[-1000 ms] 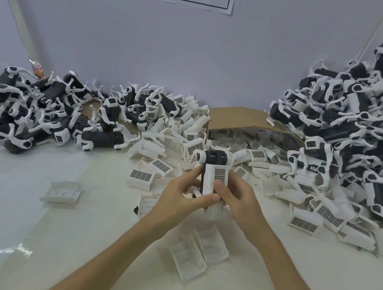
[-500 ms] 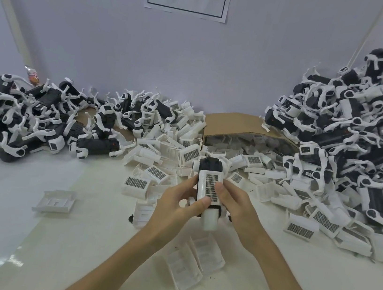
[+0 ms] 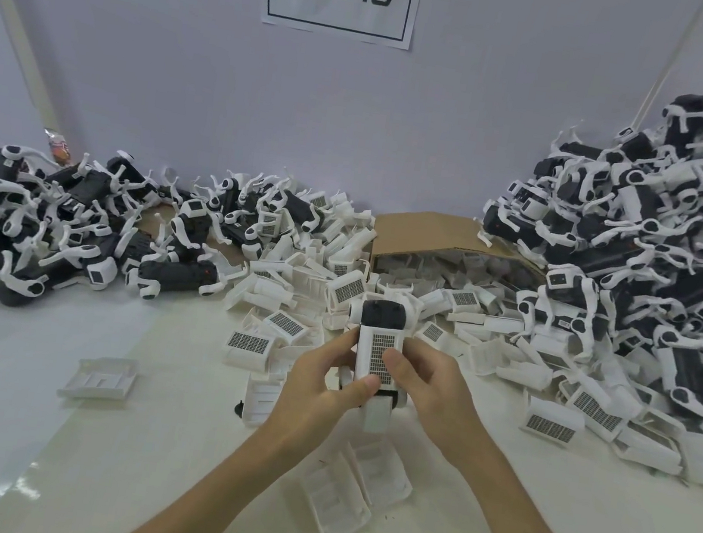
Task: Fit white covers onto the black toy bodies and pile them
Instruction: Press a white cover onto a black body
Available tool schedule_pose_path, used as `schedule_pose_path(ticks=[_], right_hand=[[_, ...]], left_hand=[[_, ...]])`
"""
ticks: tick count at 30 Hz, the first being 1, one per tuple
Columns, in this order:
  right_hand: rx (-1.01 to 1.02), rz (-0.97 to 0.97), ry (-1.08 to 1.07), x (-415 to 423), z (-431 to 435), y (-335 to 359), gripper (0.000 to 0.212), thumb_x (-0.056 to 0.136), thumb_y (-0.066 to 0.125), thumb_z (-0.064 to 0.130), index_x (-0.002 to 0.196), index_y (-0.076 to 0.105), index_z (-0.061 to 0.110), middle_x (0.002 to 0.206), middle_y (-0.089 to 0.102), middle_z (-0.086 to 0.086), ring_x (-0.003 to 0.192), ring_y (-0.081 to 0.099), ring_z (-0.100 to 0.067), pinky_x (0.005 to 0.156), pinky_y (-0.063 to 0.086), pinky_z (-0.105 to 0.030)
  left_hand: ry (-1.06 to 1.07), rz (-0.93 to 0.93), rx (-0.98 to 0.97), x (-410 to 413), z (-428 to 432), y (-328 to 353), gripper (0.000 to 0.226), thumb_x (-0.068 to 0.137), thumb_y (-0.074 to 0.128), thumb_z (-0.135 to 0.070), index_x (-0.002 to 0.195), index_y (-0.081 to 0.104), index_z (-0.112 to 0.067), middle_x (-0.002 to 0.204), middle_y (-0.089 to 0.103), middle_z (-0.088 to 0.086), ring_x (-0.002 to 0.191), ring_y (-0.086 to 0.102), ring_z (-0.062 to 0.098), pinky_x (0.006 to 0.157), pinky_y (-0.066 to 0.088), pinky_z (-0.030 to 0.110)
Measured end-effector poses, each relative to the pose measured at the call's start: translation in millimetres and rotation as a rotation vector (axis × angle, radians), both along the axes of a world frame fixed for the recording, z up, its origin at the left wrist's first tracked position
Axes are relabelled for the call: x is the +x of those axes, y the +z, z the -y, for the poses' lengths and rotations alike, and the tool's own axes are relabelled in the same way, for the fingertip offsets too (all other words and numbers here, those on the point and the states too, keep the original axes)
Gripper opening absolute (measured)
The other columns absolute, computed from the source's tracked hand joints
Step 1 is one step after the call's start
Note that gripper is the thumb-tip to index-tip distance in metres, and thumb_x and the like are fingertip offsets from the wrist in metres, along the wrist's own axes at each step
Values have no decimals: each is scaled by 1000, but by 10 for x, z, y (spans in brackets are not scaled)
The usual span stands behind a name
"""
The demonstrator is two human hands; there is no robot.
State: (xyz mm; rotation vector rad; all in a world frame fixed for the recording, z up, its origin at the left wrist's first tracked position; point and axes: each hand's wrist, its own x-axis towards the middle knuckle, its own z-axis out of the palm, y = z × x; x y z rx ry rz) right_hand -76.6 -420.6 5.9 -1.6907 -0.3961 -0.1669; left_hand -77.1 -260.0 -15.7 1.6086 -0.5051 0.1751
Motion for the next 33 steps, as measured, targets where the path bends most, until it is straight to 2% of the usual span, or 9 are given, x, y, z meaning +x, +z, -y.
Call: schedule_pose_path(ticks=[5, 9, 12, 16, 20, 24, 27, 30, 33], right_hand=[[17, 29, -25, 28, -7, -28, 18, 94, 56, 33, 97, 74, 30, 86, 76, 10, 81, 70, -2, 69, 50, -12], [-28, 35, -37, 60, -27, -45, 20, 90, 57, 42, 93, 76, 43, 90, 76, 11, 84, 70, -4, 74, 52, -19], [13, 40, -46, 81, 8, -68, 28, 95, 49, 39, 92, 75, 29, 87, 75, 8, 80, 68, -1, 71, 48, -12], [79, 67, -165, 130, 82, -100, 33, 92, 48, 38, 88, 75, 19, 83, 75, 1, 75, 65, -7, 69, 48, -19], [120, 115, -295, 171, 157, -96, 28, 88, 52, 36, 93, 72, 18, 87, 73, 4, 80, 64, -8, 71, 44, -26], [85, 110, -264, 158, 164, -77, 30, 87, 53, 37, 109, 70, 27, 106, 71, 15, 105, 62, -6, 83, 44, -21], [73, 111, -160, 115, 133, -56, 34, 90, 50, 34, 116, 70, 23, 109, 71, 17, 103, 61, 2, 83, 44, -12], [56, 119, -74, 70, 110, -41, 33, 91, 49, 27, 117, 68, 23, 107, 71, 19, 95, 60, 8, 75, 42, -6], [66, 113, -32, 49, 120, -31, 34, 91, 47, 24, 119, 67, 20, 107, 71, 15, 96, 61, 5, 76, 42, -5]], left_hand=[[37, -11, 11, -29, 47, 29, 48, 82, 69, -40, 129, 61, -36, 110, 72, -18, 102, 66, 5, 87, 51, 19], [26, -52, -28, -30, 55, 49, 45, 79, 77, -31, 122, 63, -32, 105, 73, -14, 98, 70, 7, 85, 57, 25], [-36, -101, -101, -35, 30, 77, 35, 85, 75, -27, 119, 69, -26, 105, 75, -4, 98, 71, 12, 81, 56, 24], [-70, -197, -151, -43, 15, 109, 35, 82, 71, -43, 114, 74, -31, 106, 76, -3, 99, 71, 11, 80, 53, 18], [-89, -323, -216, -49, 0, 145, 20, 82, 68, -40, 93, 79, -28, 84, 74, -6, 78, 69, 7, 66, 51, 15], [-128, -425, -270, -67, -26, 171, 24, 73, 73, -47, 64, 71, -25, 67, 64, -3, 62, 62, 10, 60, 48, 18], [-181, -499, -319, -63, -31, 179, 35, 62, 75, -53, 77, 78, -21, 80, 69, 3, 71, 65, 14, 67, 49, 25], [-292, -555, -372, -73, -25, 179, 43, 68, 74, -48, 100, 81, -19, 97, 71, 6, 85, 67, 15, 66, 54, 24], [-360, -608, -406, -73, -23, 168, 45, 74, 73, -43, 110, 78, -16, 110, 72, 8, 99, 68, 17, 74, 57, 24]])
